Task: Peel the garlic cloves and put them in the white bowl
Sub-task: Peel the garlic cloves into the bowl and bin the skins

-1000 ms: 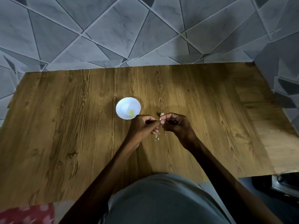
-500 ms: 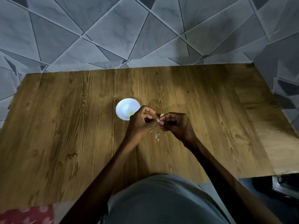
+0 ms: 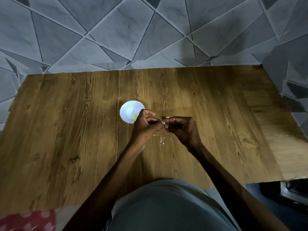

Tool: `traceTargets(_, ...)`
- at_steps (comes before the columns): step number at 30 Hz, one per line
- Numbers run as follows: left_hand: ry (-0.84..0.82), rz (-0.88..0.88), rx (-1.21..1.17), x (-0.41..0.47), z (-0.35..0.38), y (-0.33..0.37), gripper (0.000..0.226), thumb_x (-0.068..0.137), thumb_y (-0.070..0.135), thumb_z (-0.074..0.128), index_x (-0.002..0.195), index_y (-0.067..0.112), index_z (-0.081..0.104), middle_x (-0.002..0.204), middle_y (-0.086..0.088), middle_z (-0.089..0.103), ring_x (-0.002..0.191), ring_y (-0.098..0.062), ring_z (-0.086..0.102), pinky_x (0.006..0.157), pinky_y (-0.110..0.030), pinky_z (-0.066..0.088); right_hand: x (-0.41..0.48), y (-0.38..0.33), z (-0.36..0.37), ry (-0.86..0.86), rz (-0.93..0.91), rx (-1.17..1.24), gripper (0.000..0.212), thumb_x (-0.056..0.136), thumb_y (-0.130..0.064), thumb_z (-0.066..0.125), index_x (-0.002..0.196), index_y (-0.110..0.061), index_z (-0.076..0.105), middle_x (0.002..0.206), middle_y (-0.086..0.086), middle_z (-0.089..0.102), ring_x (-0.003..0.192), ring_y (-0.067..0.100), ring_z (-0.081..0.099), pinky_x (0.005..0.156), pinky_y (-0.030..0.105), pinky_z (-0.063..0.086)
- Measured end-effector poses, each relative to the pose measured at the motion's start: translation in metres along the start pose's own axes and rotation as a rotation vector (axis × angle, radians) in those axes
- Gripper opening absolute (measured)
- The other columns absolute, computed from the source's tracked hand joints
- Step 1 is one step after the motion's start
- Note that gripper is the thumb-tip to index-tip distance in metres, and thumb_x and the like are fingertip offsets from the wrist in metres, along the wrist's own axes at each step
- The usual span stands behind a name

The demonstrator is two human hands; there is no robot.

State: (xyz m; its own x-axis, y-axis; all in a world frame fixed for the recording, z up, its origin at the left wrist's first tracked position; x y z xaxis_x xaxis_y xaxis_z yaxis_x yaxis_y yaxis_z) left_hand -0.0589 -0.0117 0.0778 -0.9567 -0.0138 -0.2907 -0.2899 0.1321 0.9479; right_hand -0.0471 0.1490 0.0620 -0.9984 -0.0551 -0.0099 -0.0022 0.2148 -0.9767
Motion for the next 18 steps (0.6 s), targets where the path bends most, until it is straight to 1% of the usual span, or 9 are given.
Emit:
traceTargets(2,0.011,-0.001,-0.012,0.000,0.001,-0.001,0.042,0.079,0.010,0.076,0.111,0.011,0.049,0.084,-0.006,0.075,0.071,-0.021,0.071,0.069,-0.026,0.057,0.000,-0.001,0.001,0.023,-0.003,-0.024,0.019,0.083,-0.001,0.075,0.101,-0.008,0.077,0.090,0.003,0.077,0.086,0.018,0.074,0.077,0.041,0.061)
traceTargets(5,0.038,-0.013,-0.025,0.000,0.004,-0.001,0.044,0.077,0.006,0.073,0.113,0.009,0.046,0.081,-0.007,0.074,0.065,-0.016,0.068,0.065,-0.024,0.054,0.001,0.000,0.002,0.060,-0.002,-0.077,0.019,0.082,-0.004,0.077,0.101,-0.006,0.077,0.090,0.003,0.077,0.085,0.016,0.074,0.077,0.043,0.062)
traceTargets(7,0.045,-0.011,-0.023,0.001,0.006,-0.002,0.044,0.076,0.003,0.071,0.112,0.007,0.045,0.081,-0.009,0.074,0.065,-0.015,0.066,0.067,-0.028,0.054,0.001,0.000,0.002,0.071,-0.021,-0.125,0.022,0.080,-0.006,0.079,0.102,-0.006,0.076,0.090,0.003,0.077,0.083,0.013,0.074,0.076,0.043,0.062)
traceTargets(9,0.044,0.010,-0.002,0.002,0.007,-0.004,0.044,0.075,0.005,0.071,0.109,0.010,0.045,0.081,-0.010,0.073,0.066,-0.017,0.065,0.071,-0.034,0.054,0.000,-0.003,0.003,0.076,-0.044,-0.213,0.029,0.079,-0.008,0.080,0.107,-0.008,0.073,0.087,-0.001,0.077,0.080,0.007,0.073,0.075,0.035,0.062)
traceTargets(11,0.037,0.035,0.010,0.001,0.008,-0.005,0.043,0.074,0.005,0.072,0.107,0.011,0.044,0.080,-0.011,0.073,0.067,-0.017,0.065,0.072,-0.036,0.054,0.000,-0.007,0.002,0.098,-0.053,-0.277,0.033,0.076,-0.010,0.082,0.108,-0.011,0.071,0.081,-0.007,0.076,0.075,0.000,0.071,0.073,0.023,0.058)
traceTargets(13,0.026,0.063,0.006,0.001,0.008,-0.005,0.043,0.075,0.004,0.074,0.105,0.012,0.044,0.079,-0.010,0.073,0.066,-0.016,0.065,0.069,-0.032,0.053,0.000,-0.012,0.000,0.122,-0.051,-0.297,0.034,0.075,-0.009,0.082,0.106,-0.014,0.067,0.075,-0.010,0.075,0.071,-0.003,0.070,0.069,0.015,0.054)
traceTargets(14,0.020,0.081,0.010,0.001,0.008,-0.004,0.043,0.075,0.005,0.075,0.105,0.012,0.044,0.078,-0.008,0.073,0.066,-0.015,0.066,0.067,-0.030,0.054,0.000,-0.014,-0.001,0.128,-0.050,-0.300,0.036,0.076,-0.009,0.082,0.106,-0.015,0.063,0.073,-0.010,0.074,0.069,-0.003,0.069,0.067,0.013,0.053)
traceTargets(18,-0.006,0.144,0.071,0.000,0.007,0.000,0.044,0.076,0.006,0.077,0.107,0.009,0.045,0.079,-0.005,0.073,0.070,-0.016,0.069,0.064,-0.021,0.053,0.001,-0.018,-0.002,0.102,-0.059,-0.336,0.045,0.078,-0.006,0.080,0.112,-0.012,0.052,0.071,-0.005,0.073,0.064,0.000,0.069,0.063,0.019,0.056)
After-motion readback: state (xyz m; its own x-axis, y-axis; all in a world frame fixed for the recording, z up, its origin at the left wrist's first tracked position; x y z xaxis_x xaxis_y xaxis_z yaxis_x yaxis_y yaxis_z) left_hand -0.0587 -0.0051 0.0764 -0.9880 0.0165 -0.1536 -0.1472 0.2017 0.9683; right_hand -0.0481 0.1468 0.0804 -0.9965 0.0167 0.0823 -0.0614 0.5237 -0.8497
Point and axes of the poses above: each hand's wrist, its own x-axis towards the middle knuckle, its own z-axis out of the palm, y = z × x, the point moved 1 cm from there along x, towards the middle knuckle
